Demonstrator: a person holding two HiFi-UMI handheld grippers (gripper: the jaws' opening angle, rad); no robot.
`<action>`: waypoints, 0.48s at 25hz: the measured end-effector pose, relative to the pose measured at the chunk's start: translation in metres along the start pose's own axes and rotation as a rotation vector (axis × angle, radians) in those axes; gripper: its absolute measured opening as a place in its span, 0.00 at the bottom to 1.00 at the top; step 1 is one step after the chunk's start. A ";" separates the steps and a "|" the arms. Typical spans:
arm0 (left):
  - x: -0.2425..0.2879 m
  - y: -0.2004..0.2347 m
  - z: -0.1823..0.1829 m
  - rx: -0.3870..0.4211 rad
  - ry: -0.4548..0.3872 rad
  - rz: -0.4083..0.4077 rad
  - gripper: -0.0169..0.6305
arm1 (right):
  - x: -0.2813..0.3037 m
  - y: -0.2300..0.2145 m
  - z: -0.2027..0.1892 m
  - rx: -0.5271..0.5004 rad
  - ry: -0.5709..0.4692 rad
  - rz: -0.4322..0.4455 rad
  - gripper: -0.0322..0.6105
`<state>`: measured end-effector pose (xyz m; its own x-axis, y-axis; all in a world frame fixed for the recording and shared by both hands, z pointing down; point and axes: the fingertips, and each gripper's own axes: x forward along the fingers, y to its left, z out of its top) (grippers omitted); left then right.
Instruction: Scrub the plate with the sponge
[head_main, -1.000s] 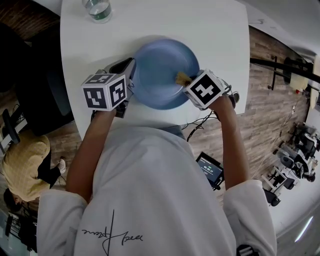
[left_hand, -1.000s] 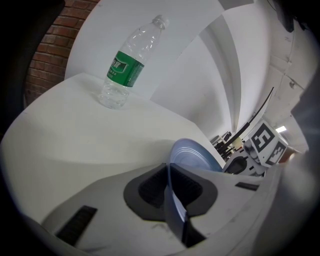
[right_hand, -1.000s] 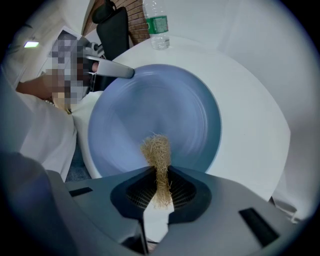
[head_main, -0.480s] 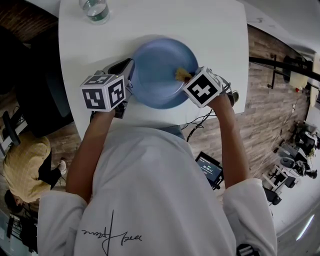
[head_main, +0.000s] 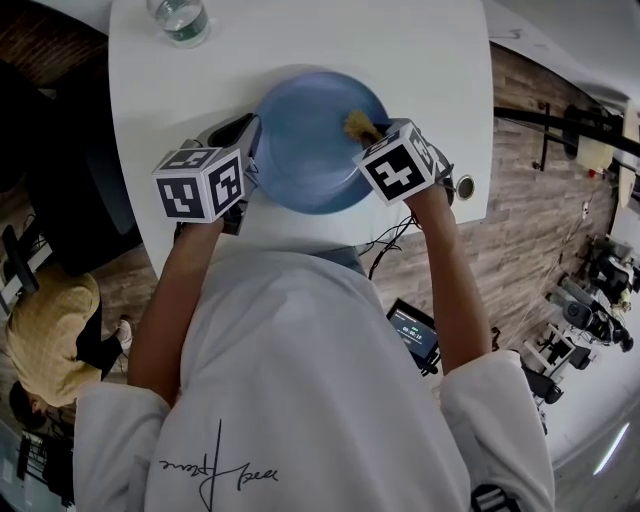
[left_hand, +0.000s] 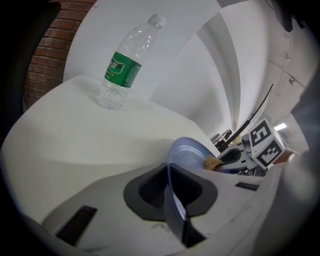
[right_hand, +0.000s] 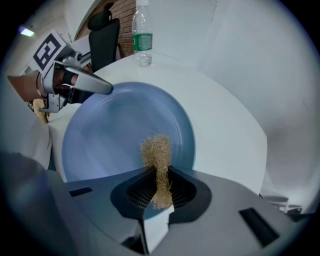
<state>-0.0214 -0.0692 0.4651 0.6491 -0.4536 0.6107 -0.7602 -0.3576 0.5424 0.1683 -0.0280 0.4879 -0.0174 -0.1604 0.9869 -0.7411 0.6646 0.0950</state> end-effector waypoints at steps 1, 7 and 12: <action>0.000 0.000 0.000 -0.003 0.000 -0.001 0.05 | 0.001 -0.002 0.001 0.018 -0.011 -0.010 0.11; -0.001 0.000 -0.002 -0.017 0.001 0.000 0.05 | 0.003 -0.007 0.012 0.113 -0.057 -0.034 0.11; 0.000 -0.001 -0.001 -0.010 0.003 -0.001 0.05 | 0.004 -0.013 0.024 0.188 -0.104 -0.031 0.11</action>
<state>-0.0205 -0.0685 0.4653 0.6501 -0.4508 0.6116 -0.7591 -0.3501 0.5488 0.1615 -0.0552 0.4878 -0.0546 -0.2590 0.9643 -0.8542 0.5122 0.0893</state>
